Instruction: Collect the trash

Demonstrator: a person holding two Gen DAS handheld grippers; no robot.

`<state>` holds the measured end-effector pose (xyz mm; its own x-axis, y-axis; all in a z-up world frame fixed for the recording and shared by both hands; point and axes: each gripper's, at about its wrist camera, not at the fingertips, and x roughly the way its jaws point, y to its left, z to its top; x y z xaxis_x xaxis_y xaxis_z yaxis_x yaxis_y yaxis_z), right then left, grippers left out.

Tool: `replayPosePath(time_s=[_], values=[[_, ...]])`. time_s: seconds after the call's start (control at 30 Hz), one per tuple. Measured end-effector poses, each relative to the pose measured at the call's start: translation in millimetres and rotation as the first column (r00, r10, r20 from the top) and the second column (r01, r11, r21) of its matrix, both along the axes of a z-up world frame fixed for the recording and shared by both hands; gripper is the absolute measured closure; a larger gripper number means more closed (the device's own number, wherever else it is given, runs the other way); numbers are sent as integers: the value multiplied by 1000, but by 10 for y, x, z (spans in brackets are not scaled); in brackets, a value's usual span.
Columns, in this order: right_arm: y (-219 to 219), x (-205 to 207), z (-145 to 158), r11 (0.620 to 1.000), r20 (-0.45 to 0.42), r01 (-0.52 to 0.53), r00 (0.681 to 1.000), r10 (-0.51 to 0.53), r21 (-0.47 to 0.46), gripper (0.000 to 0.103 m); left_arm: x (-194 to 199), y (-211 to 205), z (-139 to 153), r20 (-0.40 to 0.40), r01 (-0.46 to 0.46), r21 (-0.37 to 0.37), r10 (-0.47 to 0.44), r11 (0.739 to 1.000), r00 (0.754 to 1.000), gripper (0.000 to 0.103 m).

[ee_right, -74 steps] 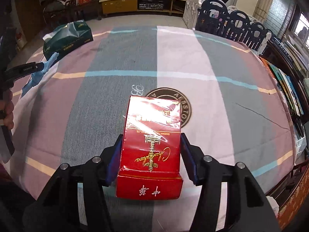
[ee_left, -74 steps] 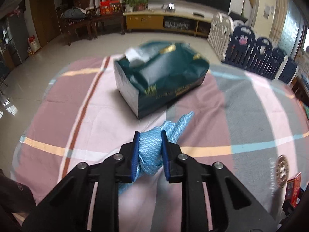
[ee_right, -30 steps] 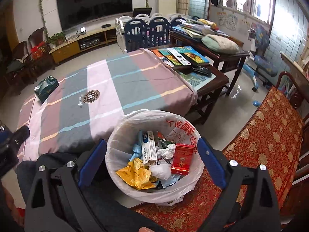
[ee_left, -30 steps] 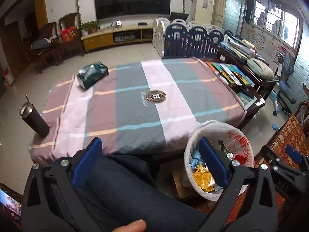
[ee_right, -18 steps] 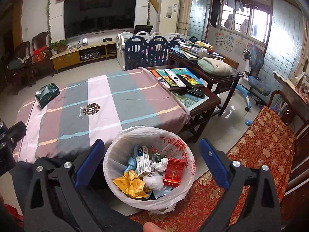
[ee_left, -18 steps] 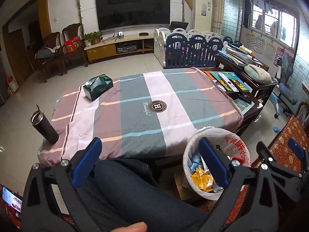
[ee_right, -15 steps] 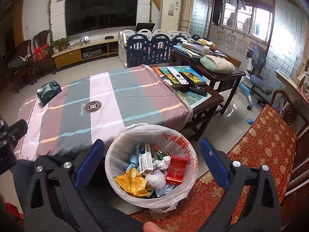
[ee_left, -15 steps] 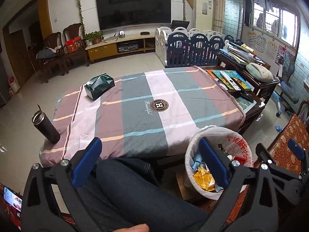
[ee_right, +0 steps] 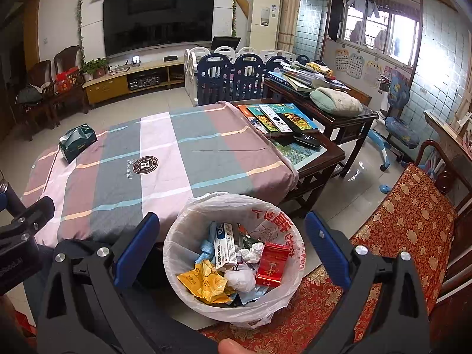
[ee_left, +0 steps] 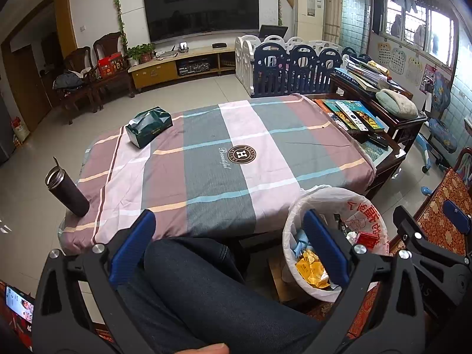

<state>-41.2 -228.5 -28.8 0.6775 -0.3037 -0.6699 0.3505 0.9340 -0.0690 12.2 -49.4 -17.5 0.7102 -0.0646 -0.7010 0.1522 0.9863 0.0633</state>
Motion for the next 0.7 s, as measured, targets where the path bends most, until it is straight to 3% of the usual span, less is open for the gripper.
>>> replayPosePath(time_s=[0.7], values=[[12,12,-1,1000,-7,-7,1000,7,10,6,25,14,-37,-7,-9,3,9,1000,1000,3]])
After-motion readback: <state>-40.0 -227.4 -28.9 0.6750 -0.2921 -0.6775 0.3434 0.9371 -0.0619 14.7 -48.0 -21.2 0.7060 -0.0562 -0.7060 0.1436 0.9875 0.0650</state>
